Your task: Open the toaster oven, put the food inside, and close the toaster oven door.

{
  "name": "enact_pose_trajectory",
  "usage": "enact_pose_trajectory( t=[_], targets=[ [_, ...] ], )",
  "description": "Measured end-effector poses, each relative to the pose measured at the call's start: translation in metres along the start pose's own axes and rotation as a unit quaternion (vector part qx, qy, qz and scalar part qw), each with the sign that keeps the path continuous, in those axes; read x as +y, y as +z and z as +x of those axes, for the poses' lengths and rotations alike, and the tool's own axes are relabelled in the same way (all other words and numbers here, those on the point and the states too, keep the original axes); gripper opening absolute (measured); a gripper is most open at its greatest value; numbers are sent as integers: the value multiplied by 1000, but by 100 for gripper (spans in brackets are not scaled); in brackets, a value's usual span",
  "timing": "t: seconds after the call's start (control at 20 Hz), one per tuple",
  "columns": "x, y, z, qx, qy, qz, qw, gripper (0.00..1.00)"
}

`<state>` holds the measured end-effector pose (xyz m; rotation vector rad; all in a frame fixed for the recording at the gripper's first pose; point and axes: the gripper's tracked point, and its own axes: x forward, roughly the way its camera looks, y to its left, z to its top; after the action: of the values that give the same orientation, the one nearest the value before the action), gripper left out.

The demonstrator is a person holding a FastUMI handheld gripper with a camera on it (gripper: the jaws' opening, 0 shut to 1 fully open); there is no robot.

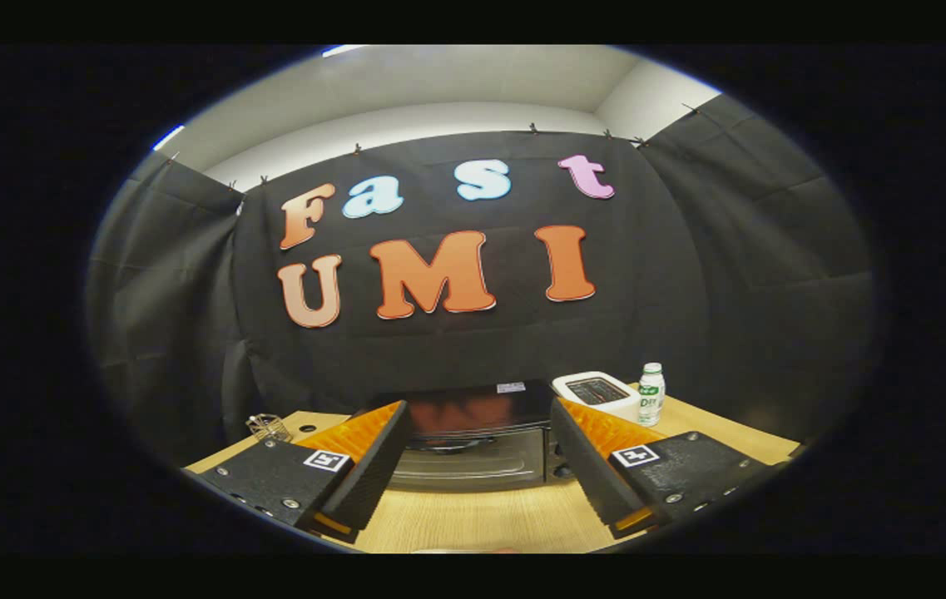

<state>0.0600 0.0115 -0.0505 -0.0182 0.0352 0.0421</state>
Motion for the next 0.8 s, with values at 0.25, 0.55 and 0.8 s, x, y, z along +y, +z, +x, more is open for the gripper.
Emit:
enact_pose_trajectory(
  t=[0.25,0.55,0.8],
  targets=[
    [11,-4,48,2,-4,-24,1000,99],
    [18,-26,103,10,-9,-59,998,99],
    [17,-53,135,66,-11,-46,997,99]
  ],
)
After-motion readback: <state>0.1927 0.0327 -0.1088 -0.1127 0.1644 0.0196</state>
